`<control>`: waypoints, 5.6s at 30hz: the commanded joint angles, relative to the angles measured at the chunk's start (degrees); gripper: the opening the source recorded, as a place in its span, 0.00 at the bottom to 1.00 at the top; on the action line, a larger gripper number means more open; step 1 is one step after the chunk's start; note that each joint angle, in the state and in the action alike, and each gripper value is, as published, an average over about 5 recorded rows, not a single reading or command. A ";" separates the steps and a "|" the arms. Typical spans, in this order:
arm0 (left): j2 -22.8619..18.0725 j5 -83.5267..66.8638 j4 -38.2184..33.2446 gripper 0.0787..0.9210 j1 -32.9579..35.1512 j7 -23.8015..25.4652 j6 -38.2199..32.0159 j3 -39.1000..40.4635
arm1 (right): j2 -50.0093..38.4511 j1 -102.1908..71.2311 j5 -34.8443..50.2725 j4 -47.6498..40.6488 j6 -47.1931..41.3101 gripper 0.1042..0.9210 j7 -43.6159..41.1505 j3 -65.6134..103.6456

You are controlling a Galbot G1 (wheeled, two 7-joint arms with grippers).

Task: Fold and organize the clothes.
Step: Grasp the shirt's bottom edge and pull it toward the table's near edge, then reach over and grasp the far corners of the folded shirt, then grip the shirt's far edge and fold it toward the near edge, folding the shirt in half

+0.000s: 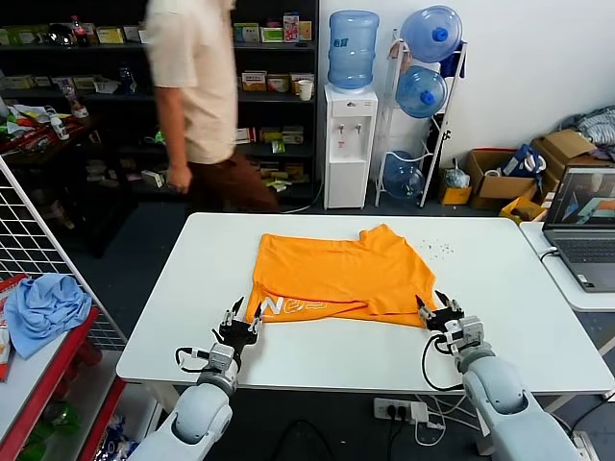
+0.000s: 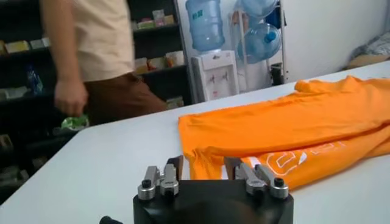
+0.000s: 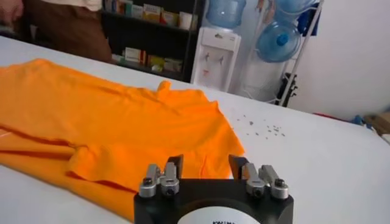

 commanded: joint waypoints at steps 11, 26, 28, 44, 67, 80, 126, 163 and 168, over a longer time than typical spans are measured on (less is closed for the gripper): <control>1.19 -12.47 -0.77 0.88 -0.36 -0.90 4.18 -0.24 | 0.26 -3.12 1.11 0.56 -3.31 0.86 -0.17 1.26; 0.98 -14.13 0.31 0.54 -0.89 0.96 7.21 0.09 | 0.46 -3.02 1.35 0.27 -4.40 0.37 0.98 0.95; 1.15 -14.14 0.09 0.47 -0.61 1.20 7.46 0.10 | 0.35 -3.03 1.51 0.43 -4.47 0.30 1.11 1.02; 6.01 -16.93 -9.65 0.03 6.15 0.68 9.67 -1.08 | -5.35 -11.53 4.34 10.23 -7.07 0.03 2.85 3.56; 11.52 -12.66 -23.40 0.10 22.13 -1.27 12.70 -5.84 | -5.73 -25.68 4.97 22.12 -10.25 0.15 6.56 8.18; 12.13 -14.89 -21.07 0.54 9.52 -0.64 12.26 -4.51 | -10.07 -12.34 15.57 19.22 -2.48 0.59 7.64 6.48; -7.84 -18.99 37.56 0.88 -34.12 3.94 12.28 9.14 | 7.77 35.14 10.96 -36.56 -8.31 0.73 -8.52 -13.48; 5.38 -19.25 6.81 0.02 -16.88 2.38 7.71 6.72 | -2.47 15.78 14.97 -4.98 -6.21 0.02 0.25 -8.14; 9.02 -19.21 -0.77 0.02 -11.77 0.82 8.15 5.46 | -6.11 3.75 14.42 6.45 -6.28 0.02 2.72 -4.92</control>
